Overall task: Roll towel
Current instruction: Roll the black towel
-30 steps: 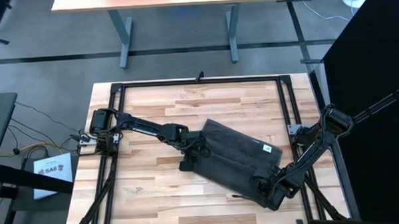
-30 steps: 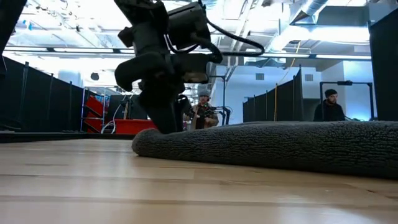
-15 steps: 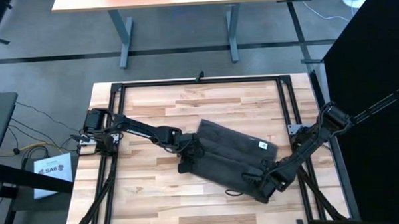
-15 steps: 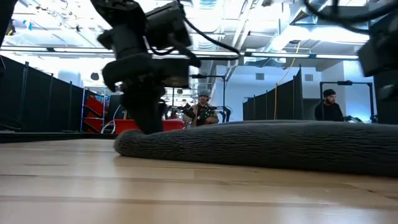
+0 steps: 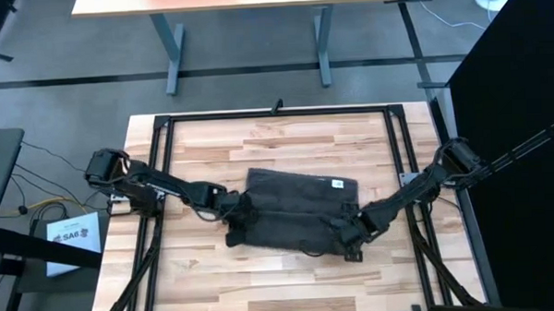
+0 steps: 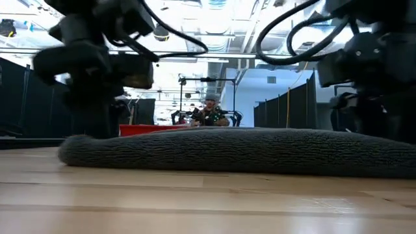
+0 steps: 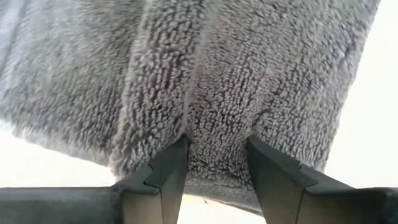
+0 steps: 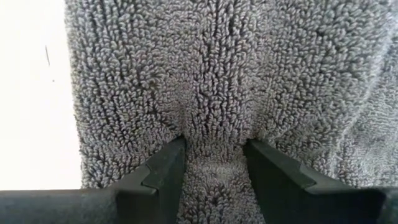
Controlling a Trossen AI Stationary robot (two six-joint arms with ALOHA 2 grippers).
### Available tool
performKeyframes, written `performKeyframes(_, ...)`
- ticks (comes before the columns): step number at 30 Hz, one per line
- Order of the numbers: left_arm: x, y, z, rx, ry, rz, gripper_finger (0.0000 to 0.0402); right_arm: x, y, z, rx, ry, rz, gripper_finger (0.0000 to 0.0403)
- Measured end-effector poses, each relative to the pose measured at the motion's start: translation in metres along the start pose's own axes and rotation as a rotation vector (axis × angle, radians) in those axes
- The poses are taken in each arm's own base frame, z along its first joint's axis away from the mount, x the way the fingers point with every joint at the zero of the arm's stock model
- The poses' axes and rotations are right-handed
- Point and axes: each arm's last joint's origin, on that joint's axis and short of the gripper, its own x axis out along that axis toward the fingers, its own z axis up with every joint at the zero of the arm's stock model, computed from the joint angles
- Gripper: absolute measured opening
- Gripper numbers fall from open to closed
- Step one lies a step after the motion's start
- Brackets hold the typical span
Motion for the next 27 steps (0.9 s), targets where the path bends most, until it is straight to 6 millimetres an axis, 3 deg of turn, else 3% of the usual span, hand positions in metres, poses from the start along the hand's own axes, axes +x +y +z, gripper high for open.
performKeyframes(6,0.002,-0.025,-0.005,0.004,-0.034,-0.046,0.0152,0.000,-0.016,0.008,-0.054,0.021,0.016,0.0157)
performKeyframes(11,-0.013,-0.034,0.008,0.040,0.023,-0.035,0.0152,-0.030,-0.013,0.010,-0.055,-0.019,0.016,0.0157)
performKeyframes(14,-0.033,-0.048,0.023,0.132,0.040,-0.030,0.0152,-0.067,-0.001,0.013,-0.054,-0.118,0.069,0.0157)
performKeyframes(19,-0.068,-0.073,0.047,0.283,0.023,0.057,0.0152,-0.109,0.017,0.002,-0.098,-0.212,0.090,0.0157)
performKeyframes(23,-0.083,-0.093,0.055,0.336,0.037,0.135,0.0152,-0.123,0.039,-0.005,-0.135,-0.220,0.121,0.0157)
performKeyframes(27,-0.084,-0.115,0.062,0.301,0.048,0.192,0.0152,-0.131,0.064,-0.012,-0.163,-0.243,0.106,0.0157)
